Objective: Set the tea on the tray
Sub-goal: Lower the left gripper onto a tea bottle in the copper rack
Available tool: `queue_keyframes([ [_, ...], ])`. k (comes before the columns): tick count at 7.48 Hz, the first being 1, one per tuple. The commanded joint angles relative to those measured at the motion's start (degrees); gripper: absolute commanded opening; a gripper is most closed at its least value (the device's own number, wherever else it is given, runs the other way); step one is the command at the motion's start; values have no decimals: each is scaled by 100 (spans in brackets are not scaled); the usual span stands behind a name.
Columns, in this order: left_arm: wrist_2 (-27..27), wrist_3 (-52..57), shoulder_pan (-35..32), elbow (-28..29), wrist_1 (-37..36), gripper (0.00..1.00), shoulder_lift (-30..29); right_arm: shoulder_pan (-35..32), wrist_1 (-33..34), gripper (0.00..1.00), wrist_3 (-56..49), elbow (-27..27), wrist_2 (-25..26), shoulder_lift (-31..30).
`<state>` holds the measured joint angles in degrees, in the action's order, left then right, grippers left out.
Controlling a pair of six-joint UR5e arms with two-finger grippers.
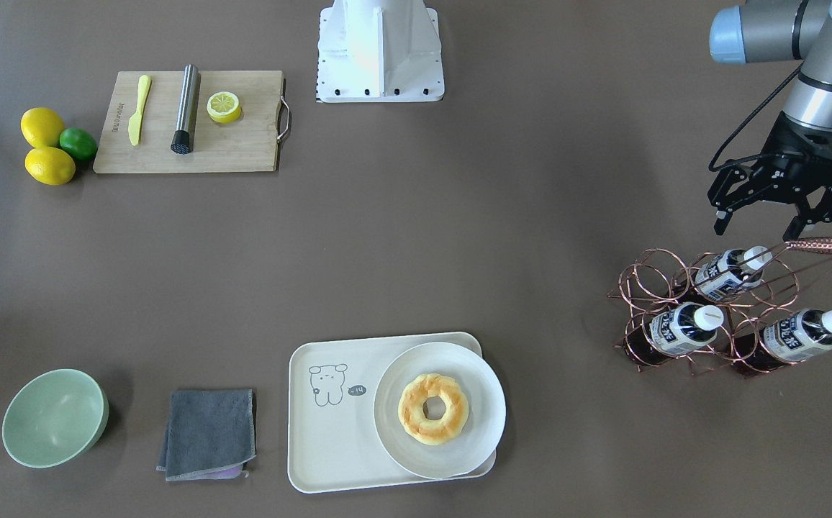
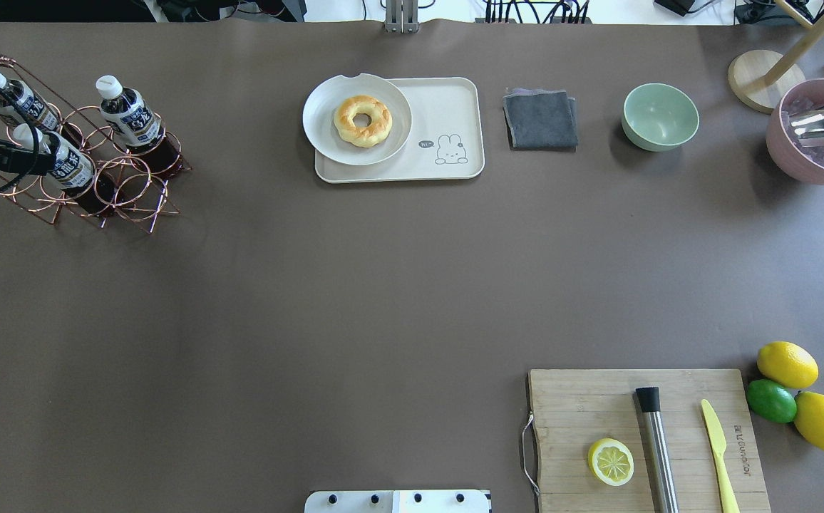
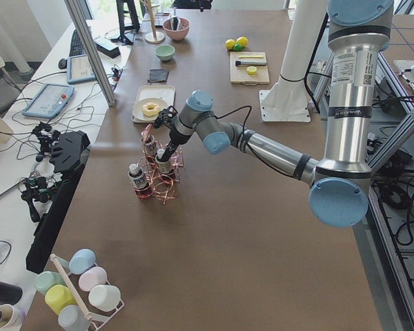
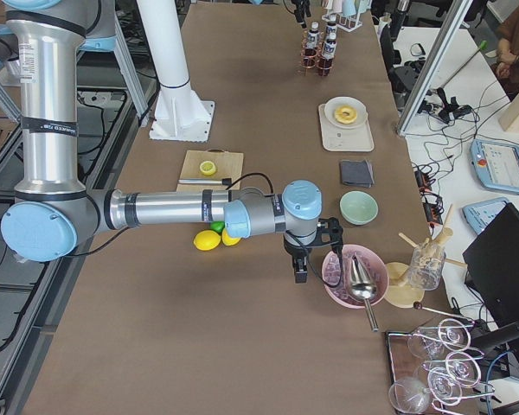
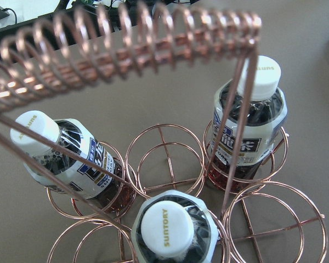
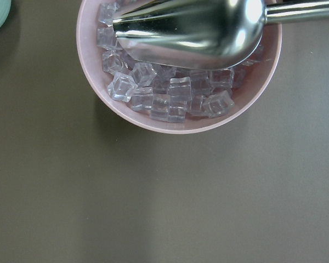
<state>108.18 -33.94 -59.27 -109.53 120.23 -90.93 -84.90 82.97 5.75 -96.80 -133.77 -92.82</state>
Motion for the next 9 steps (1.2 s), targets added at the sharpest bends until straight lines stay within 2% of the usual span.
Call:
queue_keyframes([
  [1, 80, -227, -128, 204, 335, 97, -12, -9, 0, 100, -13, -41, -9, 1],
  [2, 254, -227, -216, 230, 317, 97, -21, -9, 9, 100, -30, 2, 0, 1],
  [7, 265, -245, -270, 387, 265, 97, -267, -9, 9, 100, -39, 3, -18, -8],
  [8, 274, -236, -270, 510, 265, 92, -346, -9, 0, 100, -39, -6, -18, -17],
  [9, 282, -227, -296, 529, 265, 81, -347, -9, 0, 100, -39, -6, -18, -43],
])
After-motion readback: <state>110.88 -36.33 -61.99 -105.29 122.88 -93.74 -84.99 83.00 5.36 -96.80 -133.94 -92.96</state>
